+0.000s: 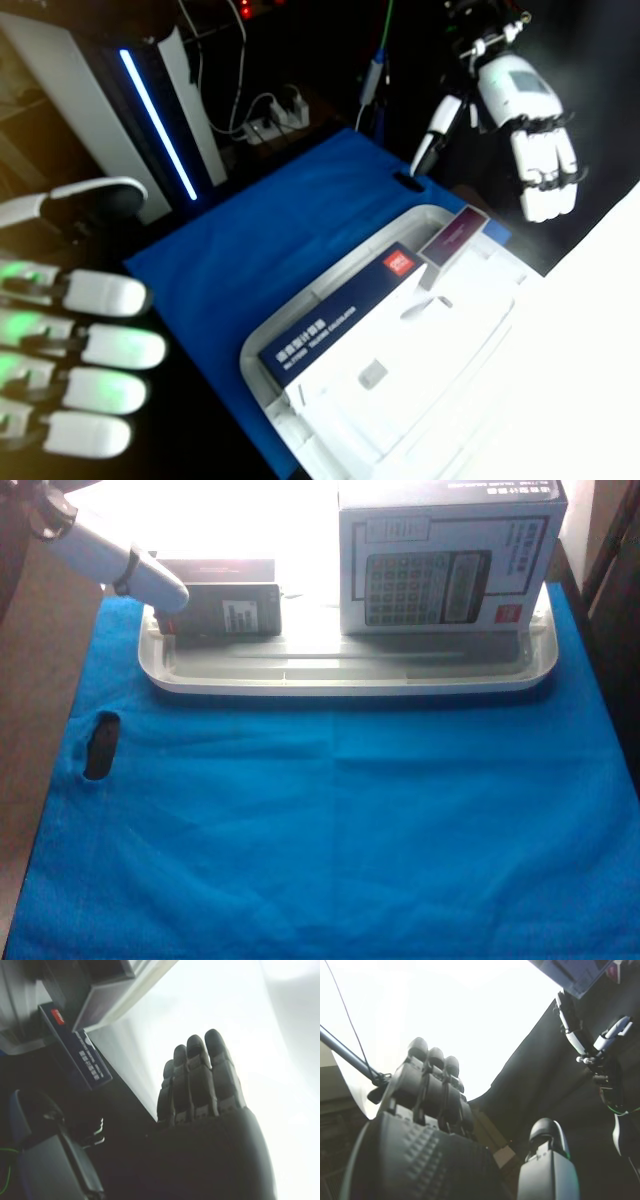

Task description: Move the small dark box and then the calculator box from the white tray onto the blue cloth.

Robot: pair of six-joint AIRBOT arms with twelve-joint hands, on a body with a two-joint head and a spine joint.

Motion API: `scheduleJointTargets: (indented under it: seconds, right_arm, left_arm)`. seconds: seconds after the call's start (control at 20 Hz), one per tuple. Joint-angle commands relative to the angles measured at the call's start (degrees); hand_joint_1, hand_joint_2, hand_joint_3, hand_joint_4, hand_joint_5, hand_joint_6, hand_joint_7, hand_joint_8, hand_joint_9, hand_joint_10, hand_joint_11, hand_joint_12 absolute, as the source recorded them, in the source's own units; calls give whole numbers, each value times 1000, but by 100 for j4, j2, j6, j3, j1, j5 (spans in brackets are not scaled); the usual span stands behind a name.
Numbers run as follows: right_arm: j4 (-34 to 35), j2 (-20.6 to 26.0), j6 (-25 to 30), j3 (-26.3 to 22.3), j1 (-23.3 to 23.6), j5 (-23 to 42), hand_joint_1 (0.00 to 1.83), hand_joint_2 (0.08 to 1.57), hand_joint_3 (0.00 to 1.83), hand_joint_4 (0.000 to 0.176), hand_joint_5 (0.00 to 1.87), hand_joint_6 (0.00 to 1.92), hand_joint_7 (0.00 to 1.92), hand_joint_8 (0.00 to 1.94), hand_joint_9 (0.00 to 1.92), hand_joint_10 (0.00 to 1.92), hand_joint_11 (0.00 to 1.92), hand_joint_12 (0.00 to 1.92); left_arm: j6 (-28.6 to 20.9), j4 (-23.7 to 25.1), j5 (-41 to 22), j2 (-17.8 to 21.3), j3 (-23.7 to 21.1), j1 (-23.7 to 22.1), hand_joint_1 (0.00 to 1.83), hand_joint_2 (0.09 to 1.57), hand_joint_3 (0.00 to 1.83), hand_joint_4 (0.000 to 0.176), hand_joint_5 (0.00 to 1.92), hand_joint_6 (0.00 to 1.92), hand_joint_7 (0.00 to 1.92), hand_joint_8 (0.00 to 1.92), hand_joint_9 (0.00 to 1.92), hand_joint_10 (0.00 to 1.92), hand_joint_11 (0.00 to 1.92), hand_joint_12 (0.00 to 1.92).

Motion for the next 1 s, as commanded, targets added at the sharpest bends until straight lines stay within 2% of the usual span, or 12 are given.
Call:
scheduleJointTargets:
  seconds: [0.0, 0.05, 0.15, 0.3, 0.5, 0.85, 0.9, 0.95]
  right_arm:
    - [135, -21, 26, 28, 79, 654, 228, 1006, 11, 0, 98, 0, 330, 0, 286, 0, 253, 45]
    - [119, -24, 26, 27, 79, 654, 220, 1008, 10, 0, 96, 0, 327, 0, 284, 0, 252, 43]
    - [115, -24, 26, 25, 79, 654, 203, 1015, 10, 0, 91, 0, 322, 0, 279, 0, 261, 42]
    - [113, -25, 42, 18, 79, 655, 200, 1010, 4, 0, 92, 2, 326, 2, 265, 0, 251, 33]
    - [100, -29, 54, 14, 79, 655, 209, 1005, 1, 0, 95, 3, 351, 9, 288, 8, 289, 42]
    - [88, -29, 58, -8, 79, 656, 208, 984, 0, 0, 89, 0, 338, 0, 271, 0, 272, 21]
    - [87, -29, 59, -10, 79, 656, 187, 985, 0, 0, 91, 1, 324, 0, 255, 0, 258, 14]
    - [86, -29, 60, -13, 79, 656, 197, 980, 0, 0, 94, 2, 324, 1, 257, 2, 258, 13]
  left_arm:
    - [-82, 16, -259, -45, 15, -65, 742, 713, 5, 0, 161, 0, 316, 6, 360, 13, 170, 342]
    - [-82, 127, -187, -75, 18, -66, 767, 718, 6, 0, 164, 2, 330, 10, 376, 17, 195, 357]
    - [-82, 224, -76, -152, 69, -66, 829, 696, 0, 0, 193, 2, 399, 3, 476, 2, 216, 550]
    - [-82, 321, 63, -315, 182, -55, 852, 722, 0, 0, 188, 2, 408, 2, 483, 0, 146, 761]
    - [-82, 289, 128, -460, 317, 56, 874, 736, 6, 0, 207, 9, 414, 12, 494, 16, 144, 782]
    - [-82, -187, 181, -761, 681, 519, 908, 832, 18, 0, 248, 6, 518, 5, 550, 13, 258, 753]
    - [-82, -230, 182, -792, 711, 563, 958, 892, 8, 0, 324, 5, 633, 10, 556, 7, 256, 687]
    - [-82, -246, 196, -821, 734, 593, 1007, 881, 1, 0, 438, 8, 748, 12, 634, 15, 321, 674]
